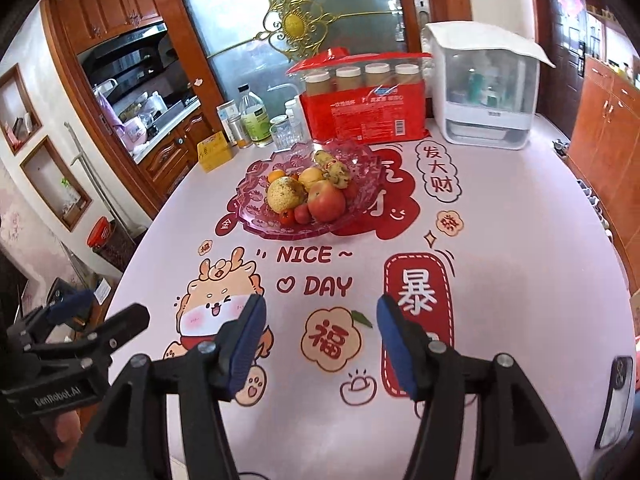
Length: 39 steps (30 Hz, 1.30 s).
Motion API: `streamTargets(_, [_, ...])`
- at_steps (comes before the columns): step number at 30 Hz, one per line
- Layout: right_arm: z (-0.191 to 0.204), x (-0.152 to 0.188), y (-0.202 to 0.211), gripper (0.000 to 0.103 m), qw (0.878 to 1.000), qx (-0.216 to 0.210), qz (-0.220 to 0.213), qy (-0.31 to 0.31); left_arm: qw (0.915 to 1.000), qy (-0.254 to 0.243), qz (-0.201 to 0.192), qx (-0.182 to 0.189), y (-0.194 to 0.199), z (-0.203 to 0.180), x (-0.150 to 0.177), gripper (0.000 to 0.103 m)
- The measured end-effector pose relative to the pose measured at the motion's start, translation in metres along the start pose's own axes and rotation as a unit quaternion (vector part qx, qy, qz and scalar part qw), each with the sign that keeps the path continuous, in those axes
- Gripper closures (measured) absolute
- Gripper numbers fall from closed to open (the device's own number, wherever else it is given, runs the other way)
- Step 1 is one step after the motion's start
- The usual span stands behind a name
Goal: Organize fruits
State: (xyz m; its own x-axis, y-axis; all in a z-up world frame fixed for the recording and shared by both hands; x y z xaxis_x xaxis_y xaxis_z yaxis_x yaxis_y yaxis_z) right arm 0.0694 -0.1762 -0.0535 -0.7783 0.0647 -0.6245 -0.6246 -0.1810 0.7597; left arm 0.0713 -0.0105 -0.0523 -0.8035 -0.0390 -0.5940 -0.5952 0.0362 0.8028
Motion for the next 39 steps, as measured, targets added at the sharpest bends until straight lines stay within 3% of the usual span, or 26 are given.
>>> streamTargets(13, [0.008,0.013,0.025,0.040,1.000,0.011,-0.018,0.005,0.9997,0.011,-0.014,-0.018,0.023,0.003,0.009,0.001])
streamTargets(39, [0.014,0.020,0.026,0.040,1.000,0.008,-0.013,0.015,0.9996,0.000,-0.016,-0.023,0.032,-0.005,0.016,0.001])
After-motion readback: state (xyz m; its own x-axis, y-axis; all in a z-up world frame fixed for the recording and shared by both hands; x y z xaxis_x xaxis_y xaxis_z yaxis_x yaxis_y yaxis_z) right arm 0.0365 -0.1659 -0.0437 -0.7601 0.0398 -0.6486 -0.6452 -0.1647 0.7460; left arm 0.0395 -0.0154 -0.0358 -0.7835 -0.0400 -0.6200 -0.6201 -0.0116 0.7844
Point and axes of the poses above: each gripper's, at about its wrist camera, not at the fingertips, and y roughly against the way its jaws point, z to its left, x to its underside, the point moved 10 cm from there along -y, roughly the way its jaws point, and after that the axes turned 2 degrees about y, right-handed, at the moved point
